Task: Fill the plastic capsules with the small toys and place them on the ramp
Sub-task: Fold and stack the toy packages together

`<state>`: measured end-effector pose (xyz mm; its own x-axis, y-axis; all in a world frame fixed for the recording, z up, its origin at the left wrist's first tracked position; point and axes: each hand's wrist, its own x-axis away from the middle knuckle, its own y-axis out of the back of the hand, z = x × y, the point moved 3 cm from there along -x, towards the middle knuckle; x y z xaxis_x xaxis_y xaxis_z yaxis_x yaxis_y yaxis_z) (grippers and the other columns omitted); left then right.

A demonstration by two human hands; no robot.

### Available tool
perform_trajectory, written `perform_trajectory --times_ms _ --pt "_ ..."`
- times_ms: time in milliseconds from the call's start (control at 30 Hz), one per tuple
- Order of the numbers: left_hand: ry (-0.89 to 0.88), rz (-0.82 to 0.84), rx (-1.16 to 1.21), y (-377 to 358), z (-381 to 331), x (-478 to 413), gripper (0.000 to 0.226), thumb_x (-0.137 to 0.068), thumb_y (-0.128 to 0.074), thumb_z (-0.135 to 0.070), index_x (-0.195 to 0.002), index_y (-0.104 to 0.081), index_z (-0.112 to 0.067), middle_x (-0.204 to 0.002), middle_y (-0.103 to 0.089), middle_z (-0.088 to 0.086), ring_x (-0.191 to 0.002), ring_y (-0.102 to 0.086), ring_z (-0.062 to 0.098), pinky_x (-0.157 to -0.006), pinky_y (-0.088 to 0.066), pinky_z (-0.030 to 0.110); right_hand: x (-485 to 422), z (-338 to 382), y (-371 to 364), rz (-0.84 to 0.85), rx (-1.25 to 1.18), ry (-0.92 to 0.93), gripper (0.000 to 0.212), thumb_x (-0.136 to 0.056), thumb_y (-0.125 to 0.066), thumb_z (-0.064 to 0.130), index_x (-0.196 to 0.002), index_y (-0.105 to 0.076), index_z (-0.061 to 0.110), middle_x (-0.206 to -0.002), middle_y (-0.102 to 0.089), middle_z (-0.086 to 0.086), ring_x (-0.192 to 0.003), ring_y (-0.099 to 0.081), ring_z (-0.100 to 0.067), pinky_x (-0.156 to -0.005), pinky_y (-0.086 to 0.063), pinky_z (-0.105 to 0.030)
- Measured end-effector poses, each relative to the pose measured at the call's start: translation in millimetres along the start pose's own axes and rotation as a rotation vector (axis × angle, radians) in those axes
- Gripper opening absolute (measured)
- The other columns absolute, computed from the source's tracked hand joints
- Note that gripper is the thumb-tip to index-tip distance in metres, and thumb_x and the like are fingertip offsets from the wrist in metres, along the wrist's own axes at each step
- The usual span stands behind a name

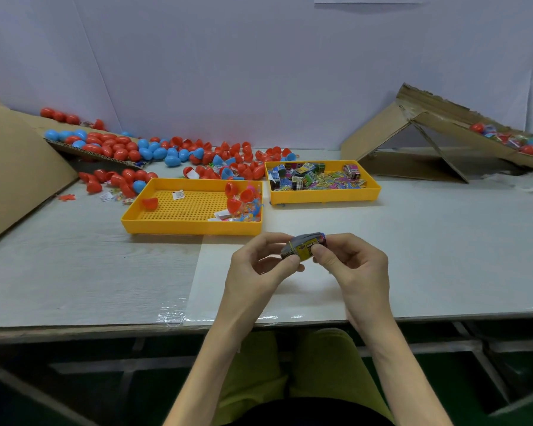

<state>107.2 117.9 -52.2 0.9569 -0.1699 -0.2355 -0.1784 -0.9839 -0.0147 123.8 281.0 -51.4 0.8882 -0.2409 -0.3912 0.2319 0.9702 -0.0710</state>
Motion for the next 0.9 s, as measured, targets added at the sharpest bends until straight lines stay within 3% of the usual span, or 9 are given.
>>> perform_trajectory --times_ms 200,300,433,567,700,900 --pt "0.001 -0.032 -0.025 2.3 4.8 -1.6 0.031 -0.087 -0.076 -0.014 -0.115 -0.074 -0.029 -0.107 -0.075 -0.006 -0.097 -0.072 0.018 -0.088 -0.060 0.042 -2.3 -1.8 -3.1 0.043 -0.021 -0.037 0.015 -0.085 -0.075 0.007 -0.095 -0.076 0.018 -0.084 -0.076 -0.003 -0.075 -0.072 -0.015 -0.070 -0.055 -0.020" --pt "-0.023 -0.043 -0.040 2.7 3.6 -1.4 0.031 -0.087 -0.077 -0.013 -0.112 -0.074 -0.030 -0.103 -0.076 -0.005 -0.092 -0.073 0.018 -0.082 -0.059 0.031 -2.9 -2.4 -3.4 0.040 -0.034 -0.050 0.023 -0.084 -0.075 0.005 -0.102 -0.072 0.019 -0.086 -0.076 -0.004 -0.078 -0.073 -0.017 -0.072 -0.056 -0.021" --pt "-0.047 -0.094 -0.056 2.8 3.8 -0.5 0.033 -0.085 -0.078 -0.011 -0.113 -0.074 -0.028 -0.101 -0.076 -0.010 -0.090 -0.072 0.011 -0.075 -0.054 0.018 -3.3 -2.7 -4.1 0.037 -0.004 -0.037 0.020 -0.084 -0.076 0.005 -0.094 -0.067 0.021 -0.085 -0.075 -0.003 -0.078 -0.073 -0.020 -0.070 -0.056 -0.022" --pt "-0.065 -0.130 -0.009 3.1 3.2 -0.3 0.034 -0.083 -0.079 -0.006 -0.110 -0.073 -0.025 -0.098 -0.077 -0.009 -0.091 -0.073 0.008 -0.075 -0.054 0.015 -4.1 -4.5 -4.8 0.052 0.011 -0.055 0.023 -0.085 -0.076 0.007 -0.100 -0.065 0.020 -0.091 -0.076 -0.001 -0.077 -0.075 -0.022 -0.069 -0.055 -0.021" --pt "-0.122 -0.107 0.019 2.8 1.3 1.9 0.028 -0.082 -0.077 -0.001 -0.101 -0.073 -0.022 -0.097 -0.078 -0.006 -0.094 -0.073 0.011 -0.079 -0.055 0.018 -4.1 -2.2 -5.2 0.108 -0.019 -0.060 0.042 -0.081 -0.075 0.016 -0.119 -0.062 0.028 -0.111 -0.072 0.004 -0.091 -0.074 -0.019 -0.077 -0.055 -0.021" --pt "-0.134 -0.060 0.044 1.4 1.1 2.6 0.028 -0.082 -0.076 0.004 -0.098 -0.074 -0.018 -0.096 -0.078 -0.001 -0.094 -0.074 0.015 -0.080 -0.056 0.021 -3.9 -0.1 -5.6 0.177 0.029 -0.026 0.053 -0.077 -0.076 0.017 -0.126 -0.059 0.029 -0.125 -0.066 0.009 -0.105 -0.068 -0.019 -0.085 -0.058 -0.034"
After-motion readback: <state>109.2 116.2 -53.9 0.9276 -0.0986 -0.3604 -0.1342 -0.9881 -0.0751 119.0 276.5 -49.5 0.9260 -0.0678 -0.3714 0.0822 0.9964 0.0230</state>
